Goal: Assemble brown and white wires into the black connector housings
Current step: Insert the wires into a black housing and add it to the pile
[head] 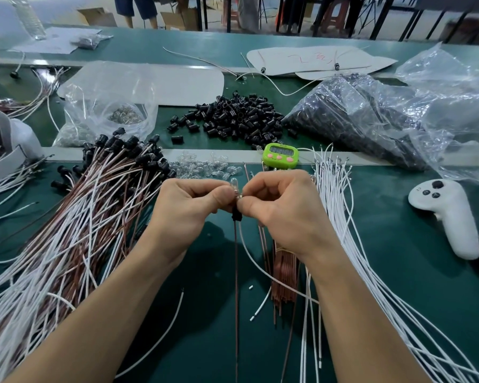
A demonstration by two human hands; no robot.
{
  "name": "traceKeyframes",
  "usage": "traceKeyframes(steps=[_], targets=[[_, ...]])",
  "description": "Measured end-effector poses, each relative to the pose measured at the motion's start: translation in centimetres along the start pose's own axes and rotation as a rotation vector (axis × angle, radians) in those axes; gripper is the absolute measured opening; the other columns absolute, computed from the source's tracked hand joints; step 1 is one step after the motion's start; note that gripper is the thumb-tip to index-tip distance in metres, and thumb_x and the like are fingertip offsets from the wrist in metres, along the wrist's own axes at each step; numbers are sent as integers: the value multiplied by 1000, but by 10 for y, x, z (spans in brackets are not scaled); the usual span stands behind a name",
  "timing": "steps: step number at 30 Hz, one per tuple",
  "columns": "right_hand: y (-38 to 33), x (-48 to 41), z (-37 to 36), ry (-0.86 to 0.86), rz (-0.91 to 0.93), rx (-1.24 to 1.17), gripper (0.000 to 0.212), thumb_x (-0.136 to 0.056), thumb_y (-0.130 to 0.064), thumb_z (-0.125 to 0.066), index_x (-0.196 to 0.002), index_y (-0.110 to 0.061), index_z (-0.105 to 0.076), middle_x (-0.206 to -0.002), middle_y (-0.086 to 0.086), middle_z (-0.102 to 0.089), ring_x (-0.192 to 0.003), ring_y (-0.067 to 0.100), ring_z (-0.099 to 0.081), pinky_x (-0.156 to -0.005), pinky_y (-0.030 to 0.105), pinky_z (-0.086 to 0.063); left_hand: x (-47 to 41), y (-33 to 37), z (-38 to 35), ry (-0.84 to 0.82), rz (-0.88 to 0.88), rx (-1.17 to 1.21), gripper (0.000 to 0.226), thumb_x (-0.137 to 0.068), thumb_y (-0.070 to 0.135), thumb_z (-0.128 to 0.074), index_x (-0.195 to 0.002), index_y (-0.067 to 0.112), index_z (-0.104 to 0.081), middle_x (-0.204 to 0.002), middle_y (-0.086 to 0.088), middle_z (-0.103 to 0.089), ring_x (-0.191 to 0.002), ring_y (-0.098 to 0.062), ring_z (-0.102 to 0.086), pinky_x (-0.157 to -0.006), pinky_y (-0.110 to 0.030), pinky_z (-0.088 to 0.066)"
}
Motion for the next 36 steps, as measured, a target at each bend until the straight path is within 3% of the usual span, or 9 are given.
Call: traceKeyframes(steps=[6,8,11,13,17,21,26,32,36], targets=[[-1,1,2,-2,-9,24,13,-76,-15,-84,-67,-20,-76,-56,-4,-68,-48,7,-56,-50,32,-47,1,0,-3,-41,-8,11,5,-81,5,-73,-82,4,-78,-68,-8,-75,-63,-11,-69,-64,-14,-50],[-2,2,3,1,-3,45,14,-77,-14,-84,-66,-20,-76,-54,-5,-67,-47,6,-55,-49,33,-46,1,1,-4,-57,-26,-15,9,-78,11,-74,-82,5,-79,-70,-9,-76,-66,-15,-70,-68,-18,-53],[-3,2,3,-9,9,83,15,-76,-14,-84,-65,-20,-75,-52,-1,-64,-46,7,-51,-46,36,-42,-1,2,-4,-84,-65,-99,17,-84,2,-74,-79,16,-82,-72,-7,-77,-68,-16,-72,-72,-23,-57],[-4,2,1,-24,21,120,16,-76,-14,-85,-64,-20,-75,-52,0,-64,-46,6,-49,-45,33,-39,-2,2,-3,-95,-75,-146,25,-85,-1,-75,-78,21,-83,-72,-3,-78,-68,-13,-73,-71,-21,-57],[-5,2,0,-41,40,176,21,-73,-15,-88,-60,-23,-74,-51,-8,-63,-45,2,-49,-47,19,-38,-3,2,-4,-145,-81,-229,20,-85,2,-76,-82,21,-82,-72,-4,-77,-68,-15,-73,-73,-26,-59],[-2,0,4,-103,5,118,14,-69,-14,-91,-66,-18,-78,-60,-2,-72,-54,17,-66,-52,32,-50,0,3,-11,-231,-70,-224,12,-83,10,-79,-76,20,-83,-68,-4,-76,-65,-10,-69,-70,-21,-55],[-1,-1,3,-128,21,70,13,-70,-14,-92,-68,-19,-79,-61,-5,-72,-53,5,-63,-52,18,-45,-1,-1,-9,-177,-56,-173,8,-80,16,-78,-78,21,-83,-71,-4,-77,-66,-12,-71,-69,-22,-55],[0,-2,3,-79,27,28,10,-67,-23,-87,-72,-20,-79,-65,-2,-75,-58,16,-70,-58,37,-58,-1,-2,-8,-153,-60,-124,5,-81,13,-80,-80,16,-83,-71,-8,-77,-64,-14,-70,-66,-23,-56],[2,-1,4,-33,13,-20,6,-69,-23,-83,-69,-20,-78,-58,-3,-71,-50,8,-61,-49,26,-47,0,1,-6,-107,-71,-77,3,-80,16,-81,-78,13,-82,-69,-8,-75,-63,-18,-69,-67,-26,-57]])
Point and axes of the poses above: each hand's wrist, its own x-axis away from the middle knuckle, its own z-axis out of the back of the hand, y = z × x, the point moved 10 cm from there along -x, towards the middle knuckle
